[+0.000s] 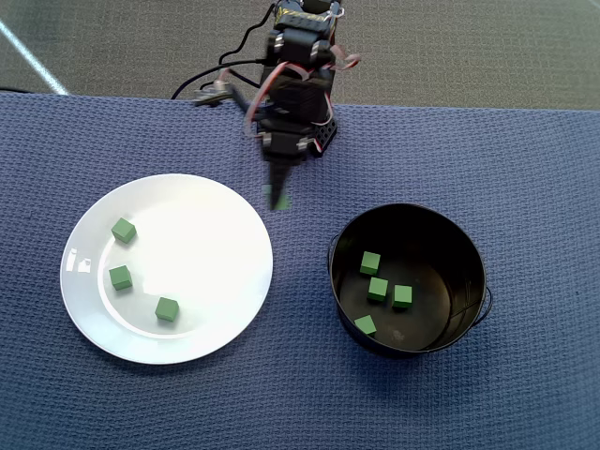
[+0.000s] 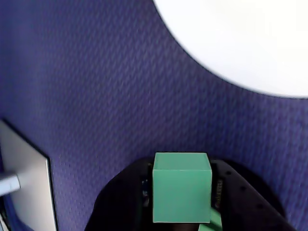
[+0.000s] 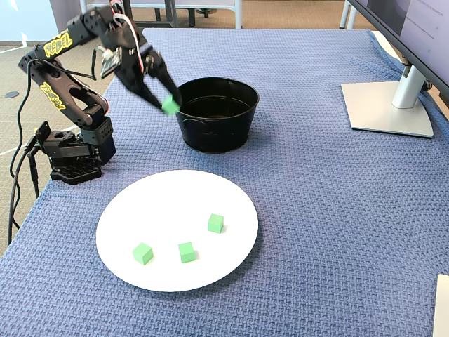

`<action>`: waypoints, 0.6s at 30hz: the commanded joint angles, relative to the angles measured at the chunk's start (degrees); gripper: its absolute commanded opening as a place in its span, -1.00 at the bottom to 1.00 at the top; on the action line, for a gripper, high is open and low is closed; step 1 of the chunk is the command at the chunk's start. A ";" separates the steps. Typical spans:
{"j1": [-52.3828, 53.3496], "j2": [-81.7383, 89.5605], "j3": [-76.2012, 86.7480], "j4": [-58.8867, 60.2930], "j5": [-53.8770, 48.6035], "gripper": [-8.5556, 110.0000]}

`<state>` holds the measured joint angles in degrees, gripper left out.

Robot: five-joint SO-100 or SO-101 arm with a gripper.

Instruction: Pick up the green cubes from the white plate and place them in the black recipient

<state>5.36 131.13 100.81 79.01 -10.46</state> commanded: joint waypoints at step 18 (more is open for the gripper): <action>-32.52 -38.76 -28.74 -4.66 15.82 -0.86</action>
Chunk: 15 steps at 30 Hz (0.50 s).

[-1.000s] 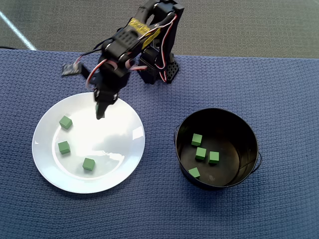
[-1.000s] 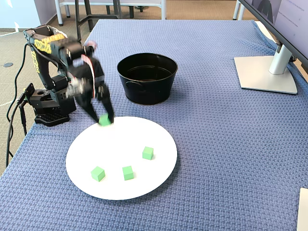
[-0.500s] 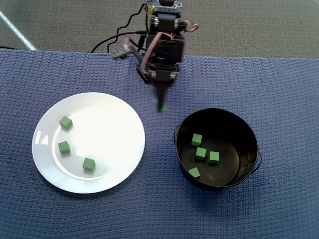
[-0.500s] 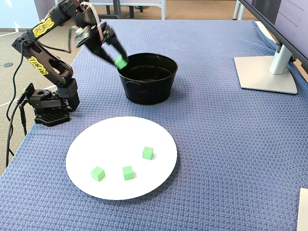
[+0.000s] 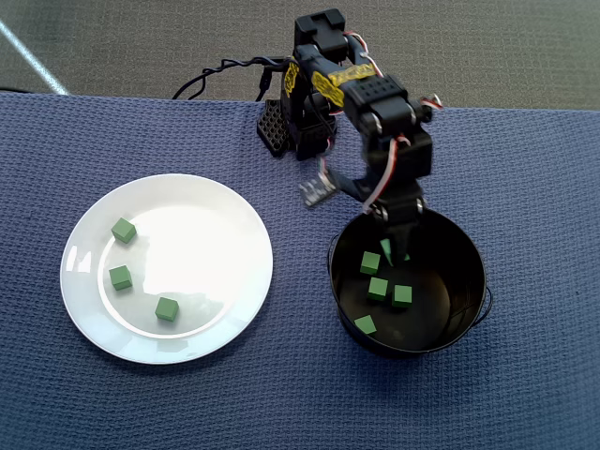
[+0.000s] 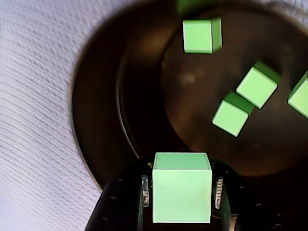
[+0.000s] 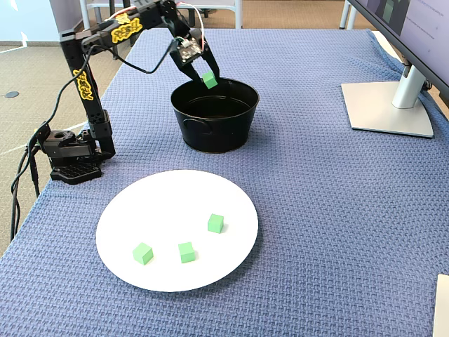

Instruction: Pick up the green cubes from the white plate and place them in the black recipient

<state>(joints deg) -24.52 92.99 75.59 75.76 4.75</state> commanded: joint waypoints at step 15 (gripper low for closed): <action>4.31 7.03 -2.29 2.11 -13.36 0.02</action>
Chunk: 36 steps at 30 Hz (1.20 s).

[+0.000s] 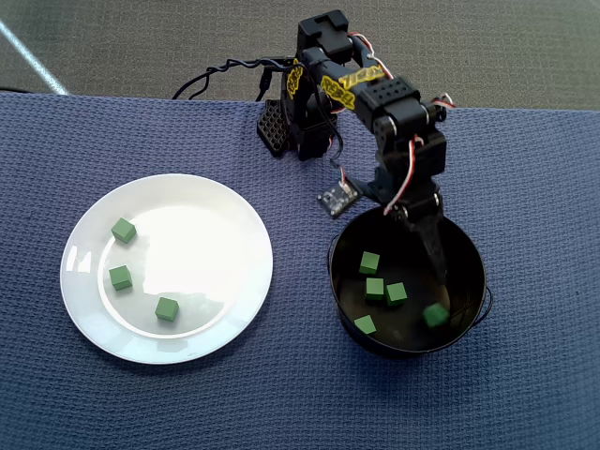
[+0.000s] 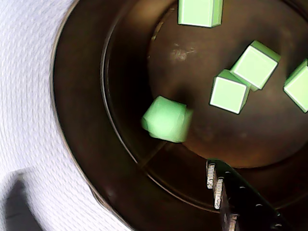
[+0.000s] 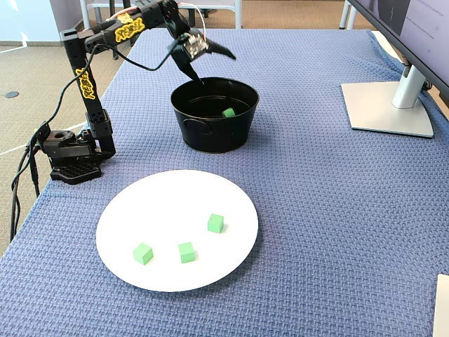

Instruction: Pick up the green cubes from the white plate and place them in the black recipient

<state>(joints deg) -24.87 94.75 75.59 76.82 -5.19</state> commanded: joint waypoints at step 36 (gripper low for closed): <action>74.79 -5.63 23.64 -18.98 -10.90 -0.23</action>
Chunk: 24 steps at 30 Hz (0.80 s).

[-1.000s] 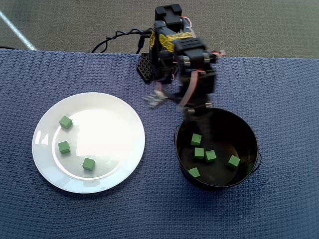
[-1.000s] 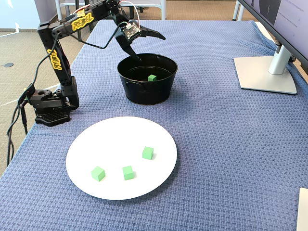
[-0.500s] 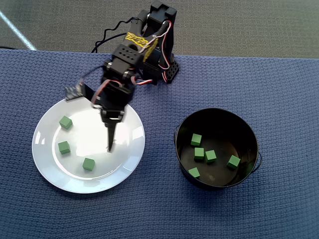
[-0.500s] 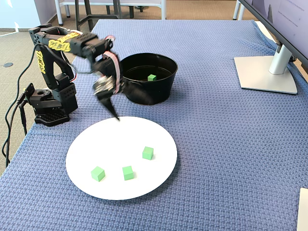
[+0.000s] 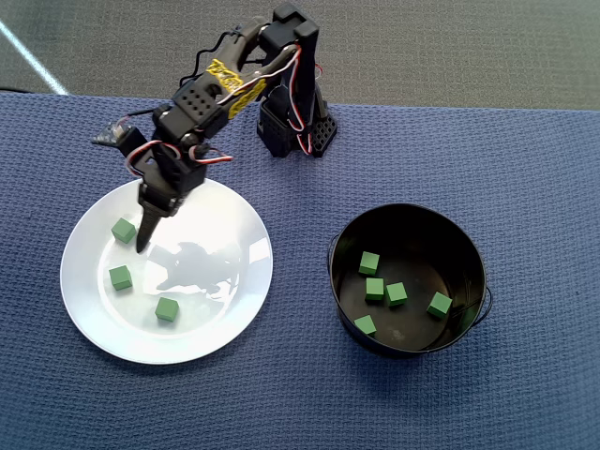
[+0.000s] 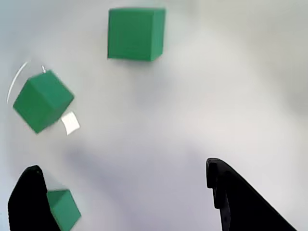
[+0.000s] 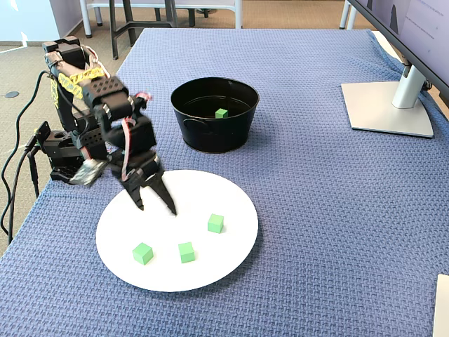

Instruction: Pick up the green cubes from the white plate and place them in the black recipient

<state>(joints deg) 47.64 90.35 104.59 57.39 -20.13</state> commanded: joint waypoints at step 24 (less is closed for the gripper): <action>2.72 -25.49 -29.62 10.20 -2.29 -0.32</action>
<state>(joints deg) 51.68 64.95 78.93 65.57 -17.75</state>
